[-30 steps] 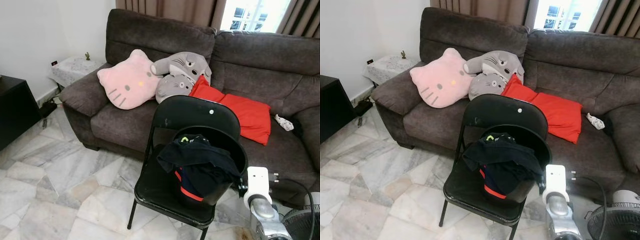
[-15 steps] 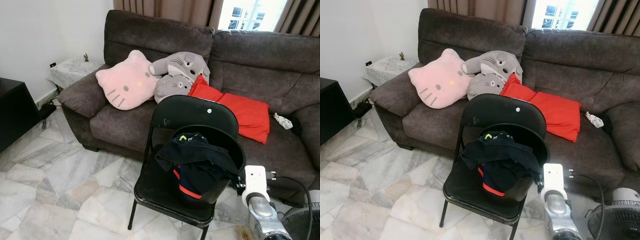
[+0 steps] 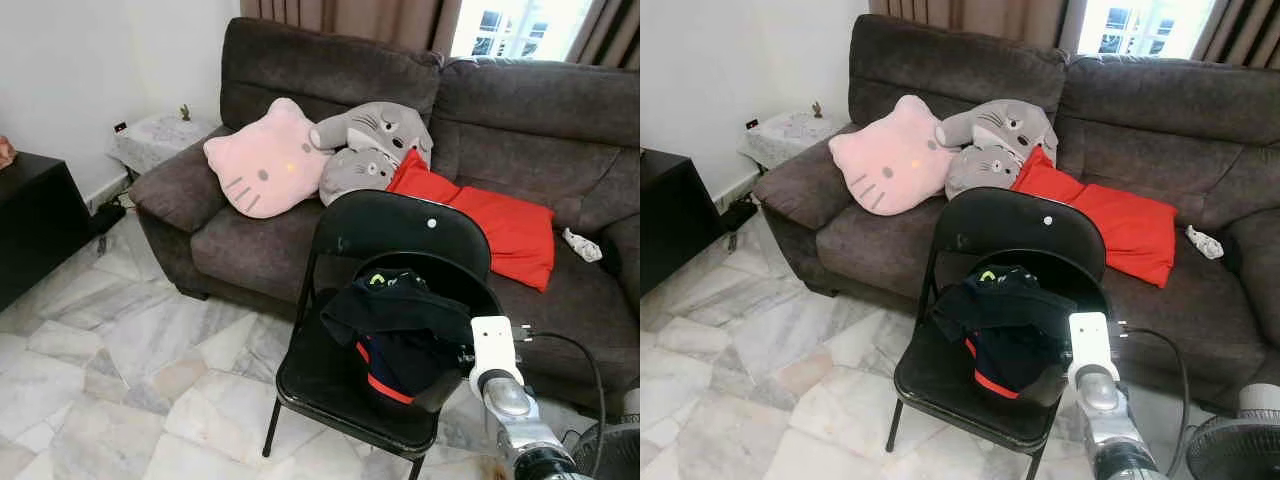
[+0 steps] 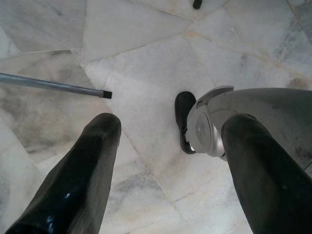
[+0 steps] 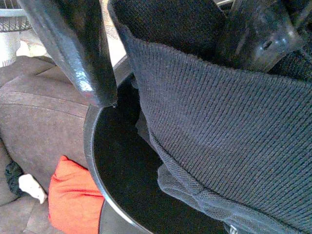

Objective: Hang hanger

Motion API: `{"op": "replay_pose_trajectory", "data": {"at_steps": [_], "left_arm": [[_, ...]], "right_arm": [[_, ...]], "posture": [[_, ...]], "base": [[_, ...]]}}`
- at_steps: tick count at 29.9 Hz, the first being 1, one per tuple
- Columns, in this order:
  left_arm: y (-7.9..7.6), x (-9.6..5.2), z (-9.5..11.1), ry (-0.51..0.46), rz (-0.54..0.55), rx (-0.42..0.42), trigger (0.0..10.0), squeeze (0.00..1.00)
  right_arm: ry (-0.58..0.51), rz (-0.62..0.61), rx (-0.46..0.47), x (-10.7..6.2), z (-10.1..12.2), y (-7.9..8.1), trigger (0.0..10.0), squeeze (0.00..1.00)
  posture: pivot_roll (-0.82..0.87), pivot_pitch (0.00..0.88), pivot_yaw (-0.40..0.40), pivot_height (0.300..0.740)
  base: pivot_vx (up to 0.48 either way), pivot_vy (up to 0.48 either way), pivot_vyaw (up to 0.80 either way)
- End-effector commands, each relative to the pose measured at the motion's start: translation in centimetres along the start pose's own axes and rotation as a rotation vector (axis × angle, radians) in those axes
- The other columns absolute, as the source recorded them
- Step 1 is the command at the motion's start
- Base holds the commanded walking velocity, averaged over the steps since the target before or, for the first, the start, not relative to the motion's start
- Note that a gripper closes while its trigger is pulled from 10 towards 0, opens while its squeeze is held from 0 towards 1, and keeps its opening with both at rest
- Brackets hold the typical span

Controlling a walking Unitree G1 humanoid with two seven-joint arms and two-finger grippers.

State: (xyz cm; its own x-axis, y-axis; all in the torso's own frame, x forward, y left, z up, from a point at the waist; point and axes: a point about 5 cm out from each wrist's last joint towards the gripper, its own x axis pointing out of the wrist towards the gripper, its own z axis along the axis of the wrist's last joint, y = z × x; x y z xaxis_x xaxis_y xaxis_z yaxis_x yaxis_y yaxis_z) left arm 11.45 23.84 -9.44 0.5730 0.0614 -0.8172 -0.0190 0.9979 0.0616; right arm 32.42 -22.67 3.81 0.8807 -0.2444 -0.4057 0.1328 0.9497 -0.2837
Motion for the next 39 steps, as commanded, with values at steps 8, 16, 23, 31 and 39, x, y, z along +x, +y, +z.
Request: {"op": "replay_pose_trajectory", "data": {"at_steps": [8, 16, 23, 31, 39], "left_arm": [[0.5, -0.3, -0.8, 0.027, 0.011, 0.016, 10.0, 0.00], [0.8, -0.5, -1.1, 0.036, 0.016, 0.019, 10.0, 0.00], [1.1, -0.7, -1.3, 0.037, 0.019, 0.022, 10.0, 0.00], [1.2, -0.7, -1.2, 0.028, 0.024, 0.022, 10.0, 0.00], [1.0, -0.6, -0.9, 0.017, 0.019, 0.023, 10.0, 0.00]], "right_arm": [[-0.124, -0.071, -0.010, 0.3, 2.5, -0.8, 10.0, 0.00], [-0.121, -0.110, -0.091, 0.5, 2.9, -1.7, 10.0, 0.00], [-0.080, 0.034, -0.168, 0.6, 2.6, -0.4, 10.0, 0.00], [-0.127, 0.041, -0.340, 0.8, 3.7, -0.8, 10.0, 0.00], [-0.161, 0.017, -0.412, 0.9, 4.5, -1.3, 0.0, 0.00]], "posture": [[0.09, 0.000, 0.015, 0.740], [0.09, 0.000, 0.020, 0.740], [0.10, 0.000, 0.026, 0.740], [0.11, 0.000, 0.032, 0.740], [0.11, 0.000, 0.029, 0.740]], "base": [[0.000, 0.000, 0.00], [0.000, 0.000, 0.00], [0.000, 0.000, 0.00], [0.000, 0.000, 0.00], [0.000, 0.000, 0.00]]}}
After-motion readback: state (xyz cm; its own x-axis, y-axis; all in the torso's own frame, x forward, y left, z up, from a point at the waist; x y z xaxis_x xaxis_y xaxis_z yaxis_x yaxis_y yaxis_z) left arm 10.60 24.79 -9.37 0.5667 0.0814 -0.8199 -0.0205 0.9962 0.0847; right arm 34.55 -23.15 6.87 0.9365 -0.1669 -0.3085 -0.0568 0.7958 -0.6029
